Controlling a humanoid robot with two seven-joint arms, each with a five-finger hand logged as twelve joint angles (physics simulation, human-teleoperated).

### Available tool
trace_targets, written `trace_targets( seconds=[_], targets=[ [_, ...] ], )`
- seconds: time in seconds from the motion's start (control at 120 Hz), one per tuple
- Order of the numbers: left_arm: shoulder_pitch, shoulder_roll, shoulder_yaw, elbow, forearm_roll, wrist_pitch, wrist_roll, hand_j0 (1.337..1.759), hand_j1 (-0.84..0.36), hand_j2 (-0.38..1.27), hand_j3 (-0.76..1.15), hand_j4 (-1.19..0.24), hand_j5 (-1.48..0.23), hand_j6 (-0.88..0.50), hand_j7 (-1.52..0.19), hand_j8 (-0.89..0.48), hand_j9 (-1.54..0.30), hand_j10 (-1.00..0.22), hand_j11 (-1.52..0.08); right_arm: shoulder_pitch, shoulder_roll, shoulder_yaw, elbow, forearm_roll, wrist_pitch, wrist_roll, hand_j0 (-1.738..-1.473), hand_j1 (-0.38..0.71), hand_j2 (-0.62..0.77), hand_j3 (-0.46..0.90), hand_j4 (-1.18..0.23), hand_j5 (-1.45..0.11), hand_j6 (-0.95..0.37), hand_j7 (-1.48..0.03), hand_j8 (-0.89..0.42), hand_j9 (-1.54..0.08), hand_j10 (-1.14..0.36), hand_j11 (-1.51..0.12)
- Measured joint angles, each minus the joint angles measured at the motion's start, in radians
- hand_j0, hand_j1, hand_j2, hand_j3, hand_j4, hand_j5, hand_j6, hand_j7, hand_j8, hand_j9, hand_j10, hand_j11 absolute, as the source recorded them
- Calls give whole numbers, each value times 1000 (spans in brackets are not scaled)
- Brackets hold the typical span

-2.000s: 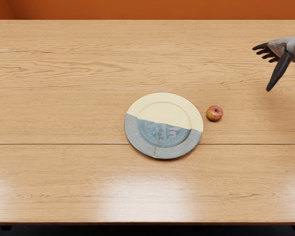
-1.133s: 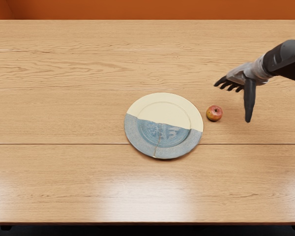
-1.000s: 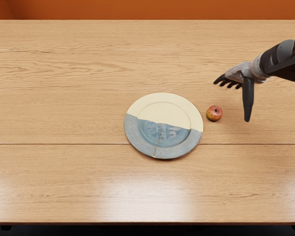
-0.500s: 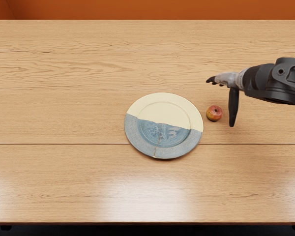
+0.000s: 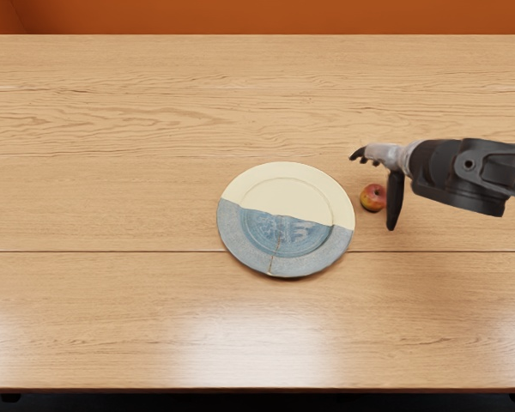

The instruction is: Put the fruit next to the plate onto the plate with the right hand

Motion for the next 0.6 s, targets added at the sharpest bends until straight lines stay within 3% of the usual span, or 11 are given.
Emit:
trace_targets(
  seconds=[0.233, 0.6],
  targets=[
    [0, 0, 0, 0, 0, 0, 0, 1658, 349, 0, 0, 0, 0, 0, 0, 0, 0, 0, 0, -17, -22, -30, 42, -45, -77, 0, -1658, -105, -39, 0, -208, -267, -210, -266, -208, -267, -207, -266],
    [0, 0, 0, 0, 0, 0, 0, 1658, 349, 0, 0, 0, 0, 0, 0, 0, 0, 0, 0, -22, -11, -101, 62, -107, -225, 0, -1658, -59, -46, 0, -246, -317, -248, -316, -247, -317, -246, -317]
  ],
)
